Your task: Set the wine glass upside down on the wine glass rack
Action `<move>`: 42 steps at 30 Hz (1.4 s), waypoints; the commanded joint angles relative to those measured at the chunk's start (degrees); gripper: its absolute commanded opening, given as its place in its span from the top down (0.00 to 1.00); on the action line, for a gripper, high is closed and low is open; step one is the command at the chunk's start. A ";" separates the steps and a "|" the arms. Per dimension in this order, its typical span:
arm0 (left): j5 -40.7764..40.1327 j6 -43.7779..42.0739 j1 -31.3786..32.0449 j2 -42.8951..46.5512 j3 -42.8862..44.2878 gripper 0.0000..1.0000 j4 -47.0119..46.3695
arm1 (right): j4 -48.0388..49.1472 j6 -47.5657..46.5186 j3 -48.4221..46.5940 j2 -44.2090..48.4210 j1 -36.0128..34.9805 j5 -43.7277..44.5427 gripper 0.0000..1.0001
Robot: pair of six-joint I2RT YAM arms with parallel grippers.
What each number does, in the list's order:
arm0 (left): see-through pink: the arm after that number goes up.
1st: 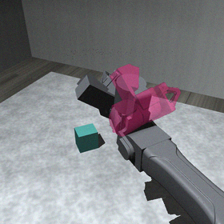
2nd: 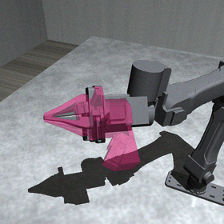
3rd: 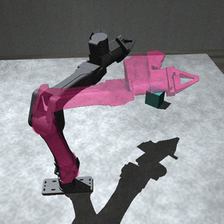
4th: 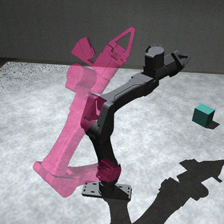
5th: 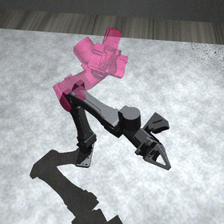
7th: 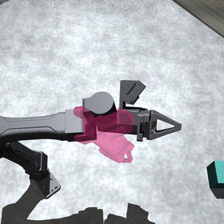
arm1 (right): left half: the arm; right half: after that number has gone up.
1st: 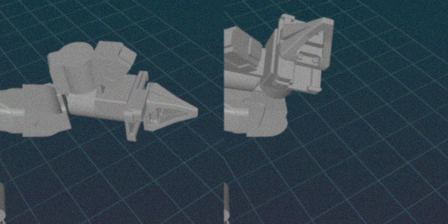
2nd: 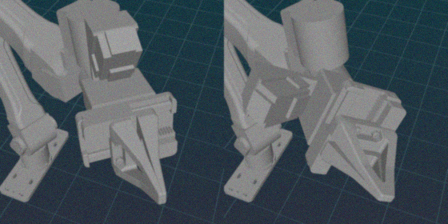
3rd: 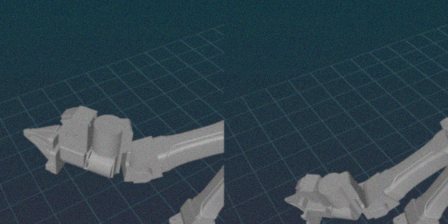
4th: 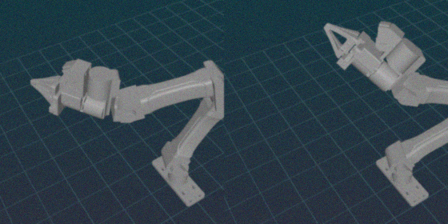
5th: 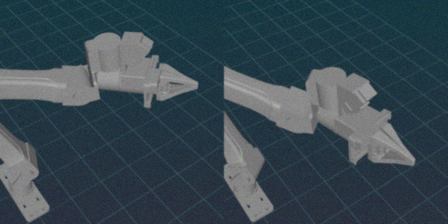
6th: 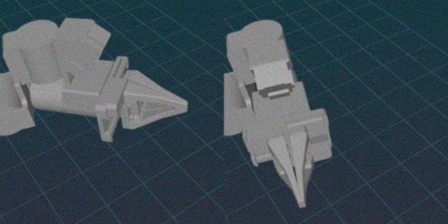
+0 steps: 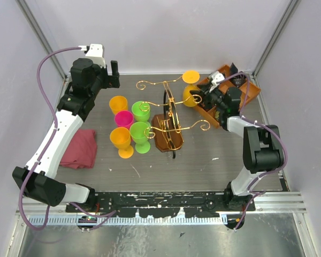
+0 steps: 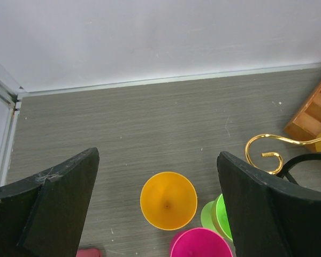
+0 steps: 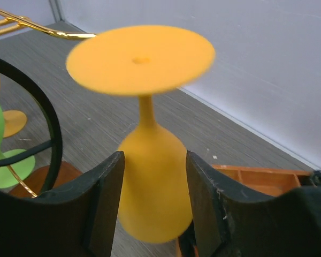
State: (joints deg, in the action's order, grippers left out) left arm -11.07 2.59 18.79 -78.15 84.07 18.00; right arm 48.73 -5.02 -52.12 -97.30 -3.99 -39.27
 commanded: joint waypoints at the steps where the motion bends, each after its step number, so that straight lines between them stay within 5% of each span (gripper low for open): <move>1: 0.59 -0.44 -0.68 -0.67 0.59 0.02 3.58 | 3.71 2.96 0.97 4.77 3.54 -0.82 0.44; 14: 12.21 -2.21 -1.38 -2.66 -1.47 0.02 5.46 | -17.14 -3.55 -0.22 14.33 6.69 5.33 0.42; 24: 11.18 -4.77 -1.36 -1.36 -3.58 0.02 8.81 | -28.73 -3.60 -7.08 20.34 8.74 12.50 0.40; 32: 9.47 -4.90 -1.83 -0.54 -3.91 0.02 12.08 | -41.80 2.91 -17.83 20.48 9.13 22.79 0.14; 37: 8.81 -3.06 -2.62 -2.41 -1.09 0.02 15.10 | -55.07 4.05 -28.27 16.37 9.70 21.65 0.02; 42: 8.47 -0.24 -4.46 -6.11 4.04 0.02 20.72 | -56.00 5.04 -29.76 17.57 9.79 22.38 0.00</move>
State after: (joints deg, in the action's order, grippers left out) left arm -2.11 -0.01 15.86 -81.93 83.42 33.78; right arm -3.25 -1.67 -79.83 -81.06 5.61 -18.52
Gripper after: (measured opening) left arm 0.981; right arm 0.998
